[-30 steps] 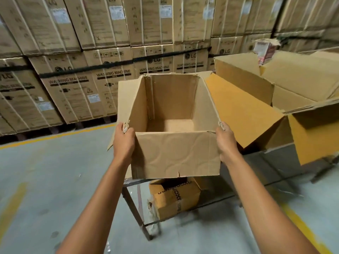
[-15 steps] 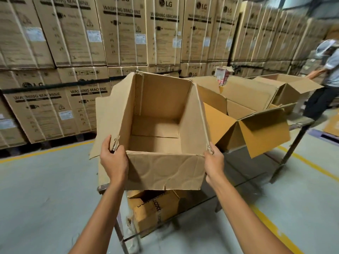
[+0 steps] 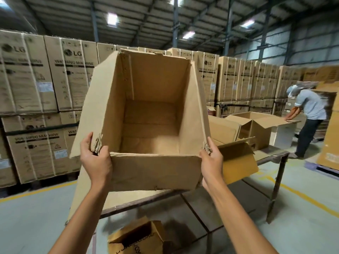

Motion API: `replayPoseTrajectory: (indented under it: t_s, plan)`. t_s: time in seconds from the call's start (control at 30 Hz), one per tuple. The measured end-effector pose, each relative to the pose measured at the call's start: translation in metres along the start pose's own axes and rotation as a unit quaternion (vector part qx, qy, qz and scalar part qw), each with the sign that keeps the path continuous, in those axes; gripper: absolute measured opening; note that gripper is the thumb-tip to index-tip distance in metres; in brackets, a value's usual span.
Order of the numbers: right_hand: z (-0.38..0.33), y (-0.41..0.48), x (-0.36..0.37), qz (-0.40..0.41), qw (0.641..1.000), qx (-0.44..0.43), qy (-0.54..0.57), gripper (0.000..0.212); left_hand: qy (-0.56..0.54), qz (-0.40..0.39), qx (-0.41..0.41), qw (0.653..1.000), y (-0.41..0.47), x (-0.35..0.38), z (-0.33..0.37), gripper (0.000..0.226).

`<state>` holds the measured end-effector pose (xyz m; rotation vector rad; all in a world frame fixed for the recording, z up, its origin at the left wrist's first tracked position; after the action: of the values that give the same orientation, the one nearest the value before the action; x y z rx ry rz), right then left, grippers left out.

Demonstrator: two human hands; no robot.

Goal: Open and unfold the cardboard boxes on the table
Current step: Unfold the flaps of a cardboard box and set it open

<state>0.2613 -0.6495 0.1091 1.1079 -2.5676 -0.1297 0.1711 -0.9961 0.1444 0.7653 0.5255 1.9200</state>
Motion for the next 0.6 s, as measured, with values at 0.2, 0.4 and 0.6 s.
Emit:
replayPoseTrajectory:
  t_s: [0.2,0.4,0.6]
  plan:
    - [-0.051,0.018,-0.068,0.033,0.998,-0.037,0.025,0.063,-0.042,-0.046,0.046,0.997,-0.025,0.069,0.06,0.066]
    - [-0.087,0.042,-0.118,0.066,0.994,-0.078,0.036,0.062,-0.078,-0.066,0.06,0.993,-0.042,0.135,0.084,0.069]
    - [-0.108,0.1,-0.155,0.093,0.989,-0.112,0.031,0.063,-0.132,-0.058,0.061,0.988,-0.047,0.216,0.082,0.065]
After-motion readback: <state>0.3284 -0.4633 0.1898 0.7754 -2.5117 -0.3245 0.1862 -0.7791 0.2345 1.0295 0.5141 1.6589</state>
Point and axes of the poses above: each hand's wrist, its own y-axis towards the middle knuckle, its own x-axis out of the palm, z = x × y, the point moved 7 cm from there along y, towards the middle knuckle, and after that the axes turned 6 degrees about x, right-handed, at the moved point
